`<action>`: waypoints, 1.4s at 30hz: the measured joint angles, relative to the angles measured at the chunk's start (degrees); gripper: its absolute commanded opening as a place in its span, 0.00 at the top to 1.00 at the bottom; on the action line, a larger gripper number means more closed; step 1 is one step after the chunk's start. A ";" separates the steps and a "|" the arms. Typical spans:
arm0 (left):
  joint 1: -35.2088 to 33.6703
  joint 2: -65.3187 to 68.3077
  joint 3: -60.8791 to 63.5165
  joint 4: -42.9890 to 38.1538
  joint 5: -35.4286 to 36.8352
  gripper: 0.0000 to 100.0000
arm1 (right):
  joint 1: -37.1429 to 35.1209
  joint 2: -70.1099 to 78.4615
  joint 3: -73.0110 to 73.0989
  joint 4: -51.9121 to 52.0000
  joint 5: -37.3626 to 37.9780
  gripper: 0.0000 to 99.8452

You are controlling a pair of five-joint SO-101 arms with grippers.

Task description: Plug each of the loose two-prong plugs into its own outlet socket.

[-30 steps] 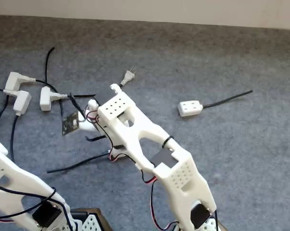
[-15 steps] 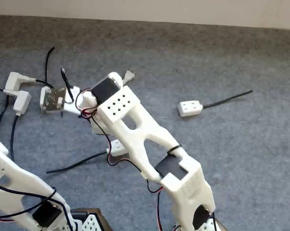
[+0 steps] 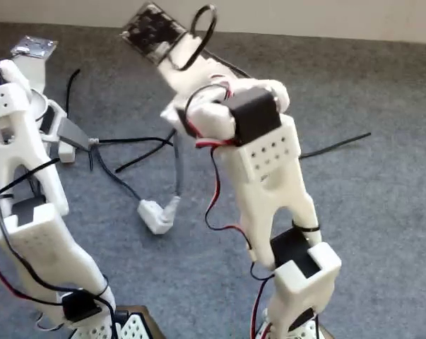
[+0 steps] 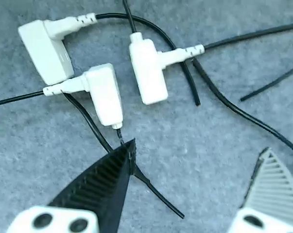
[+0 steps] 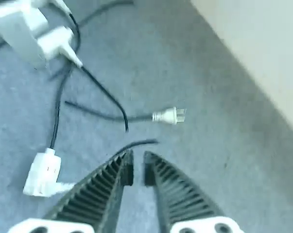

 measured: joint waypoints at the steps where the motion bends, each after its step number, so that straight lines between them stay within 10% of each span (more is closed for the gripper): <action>1: 0.18 -1.05 1.32 0.09 0.00 0.62 | 0.35 -0.18 2.46 0.00 -0.09 0.69; 7: 4.66 -7.47 9.05 0.18 -5.98 0.62 | 3.69 -5.45 7.12 0.00 -0.70 0.69; 13: 17.05 -21.19 21.98 0.18 -20.75 0.62 | 24.00 -18.37 14.07 0.00 -14.15 0.78; 18: 28.48 -36.75 42.29 -2.90 -34.90 0.62 | 33.05 -32.18 44.31 -2.64 -11.69 0.78; 26: 31.56 -46.42 71.65 -29.45 -40.35 0.62 | 35.78 -58.73 106.55 -35.60 -9.93 0.78; 42: 32.00 -23.74 62.68 -41.32 -41.85 0.62 | 35.78 -76.92 133.10 -46.33 -9.93 0.78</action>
